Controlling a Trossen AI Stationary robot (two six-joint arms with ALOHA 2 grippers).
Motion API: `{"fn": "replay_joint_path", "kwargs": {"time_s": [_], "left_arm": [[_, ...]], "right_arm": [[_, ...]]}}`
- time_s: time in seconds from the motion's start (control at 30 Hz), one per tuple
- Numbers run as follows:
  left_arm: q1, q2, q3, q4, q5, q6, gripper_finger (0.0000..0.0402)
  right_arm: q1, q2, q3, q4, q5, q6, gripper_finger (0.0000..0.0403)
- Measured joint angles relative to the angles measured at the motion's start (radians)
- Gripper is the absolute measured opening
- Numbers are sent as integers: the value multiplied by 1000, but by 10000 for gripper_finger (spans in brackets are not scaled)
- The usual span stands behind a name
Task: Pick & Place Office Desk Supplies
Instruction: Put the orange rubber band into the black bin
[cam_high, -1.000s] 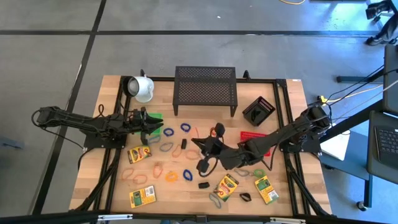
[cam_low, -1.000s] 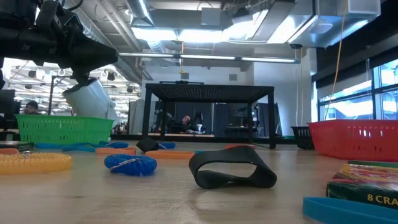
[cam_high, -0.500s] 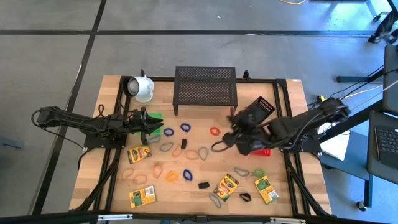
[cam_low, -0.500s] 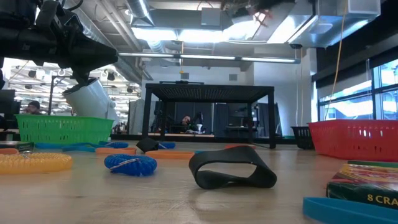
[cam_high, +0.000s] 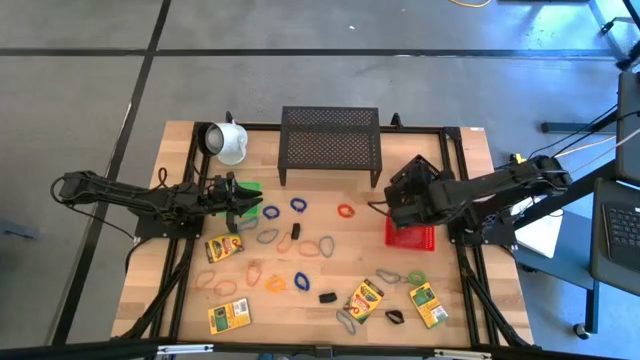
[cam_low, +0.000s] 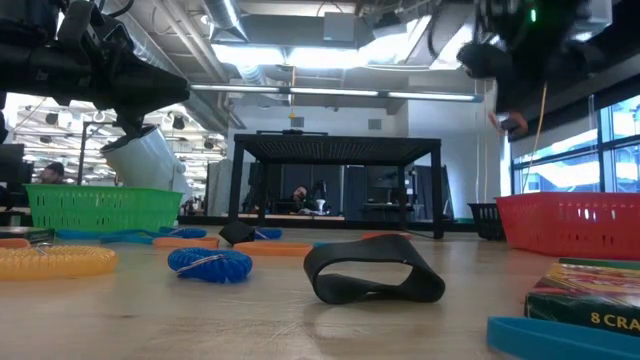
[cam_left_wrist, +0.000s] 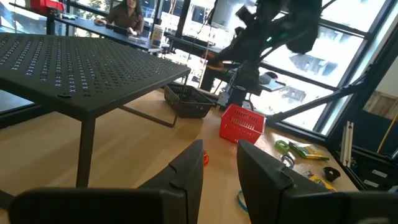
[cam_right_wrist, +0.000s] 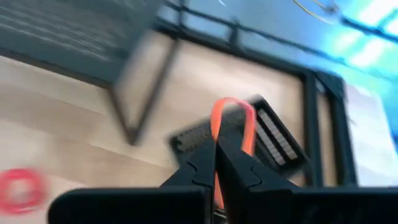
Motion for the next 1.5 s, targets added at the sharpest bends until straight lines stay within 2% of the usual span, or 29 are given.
{"fn": "replay_joint_path", "kwargs": {"time_s": [0.2, 0.3, 0.43, 0.67, 0.9, 1.1, 1.5], "left_arm": [[0, 0, 0, 0, 0, -1, 91], [0, 0, 0, 0, 0, 0, 91], [0, 0, 0, 0, 0, -1, 91], [0, 0, 0, 0, 0, 0, 91], [0, 0, 0, 0, 0, 0, 91], [0, 0, 0, 0, 0, -1, 91], [0, 0, 0, 0, 0, -1, 91]], "right_arm": [[-107, 0, -164, 43, -130, 43, 11], [-141, 0, -230, 105, -159, 31, 11], [-174, 1, -287, 198, -155, 1, 11], [-214, 1, -327, 326, -76, -46, 11], [-239, 1, -356, 458, -73, -119, 16], [-254, 1, -356, 481, -70, -159, 61], [-261, 1, -356, 481, -87, -173, 202]]}}
